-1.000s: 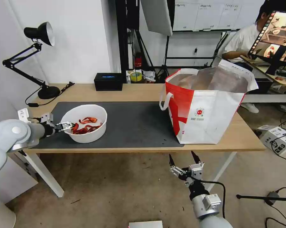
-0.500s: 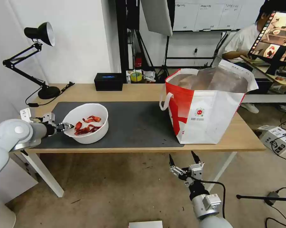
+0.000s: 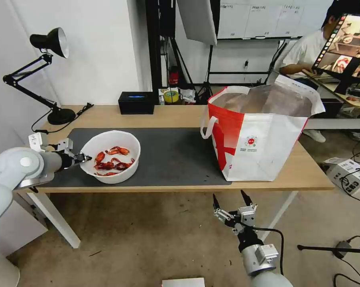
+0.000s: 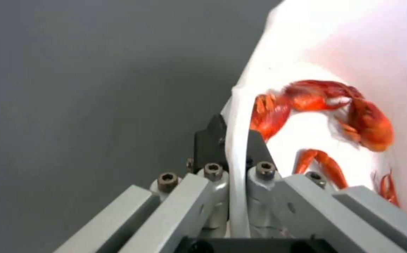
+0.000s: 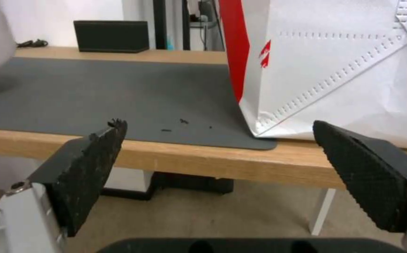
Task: Pick up the trash from the table and place it into the takeout bag.
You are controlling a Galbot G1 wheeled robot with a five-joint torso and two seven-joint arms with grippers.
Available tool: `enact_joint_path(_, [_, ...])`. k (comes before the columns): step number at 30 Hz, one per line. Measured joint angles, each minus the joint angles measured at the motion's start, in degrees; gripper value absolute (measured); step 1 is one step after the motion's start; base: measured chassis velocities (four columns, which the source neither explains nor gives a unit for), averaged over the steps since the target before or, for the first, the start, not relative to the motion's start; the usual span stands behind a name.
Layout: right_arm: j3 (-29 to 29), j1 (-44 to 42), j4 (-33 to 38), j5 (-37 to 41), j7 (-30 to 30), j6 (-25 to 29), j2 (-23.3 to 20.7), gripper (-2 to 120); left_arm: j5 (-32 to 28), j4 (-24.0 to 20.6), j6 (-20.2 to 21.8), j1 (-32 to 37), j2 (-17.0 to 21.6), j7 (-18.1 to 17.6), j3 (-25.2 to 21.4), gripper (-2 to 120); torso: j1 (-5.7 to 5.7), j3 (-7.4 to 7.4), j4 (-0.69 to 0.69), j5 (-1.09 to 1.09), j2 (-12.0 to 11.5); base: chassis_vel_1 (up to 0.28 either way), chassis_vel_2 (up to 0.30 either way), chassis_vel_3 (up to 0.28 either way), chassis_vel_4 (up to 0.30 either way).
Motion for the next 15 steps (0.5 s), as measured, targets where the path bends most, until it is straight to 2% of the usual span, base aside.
enact_joint_path(4, [0.0, 0.0, 0.0, 0.0, 0.0, 0.0, 0.0, 100, -0.9, -2.2, 0.0, -0.9, 0.1, 0.0, -0.3, 0, 0.0, 0.0, 0.0, 0.0, 0.0, 0.0, 0.0, 0.0, 0.0])
enact_joint_path(12, [0.0, 0.0, 0.0, 0.0, 0.0, 0.0, 0.0, 100, -2.0, -3.8, 0.0, -2.8, 0.8, 0.1, -0.5, 0, 0.0, 0.0, 0.0, 0.0, 0.0, 0.0, 0.0, 0.0, 0.0])
enact_joint_path(15, [0.0, 0.0, 0.0, 0.0, 0.0, 0.0, 0.0, 100, -2.3, -4.0, 0.0, -5.8, 1.1, 1.1, -0.1, 0, 0.0, 0.0, 0.01, 0.0, 0.0, 0.0, 0.0, 0.0, 0.0])
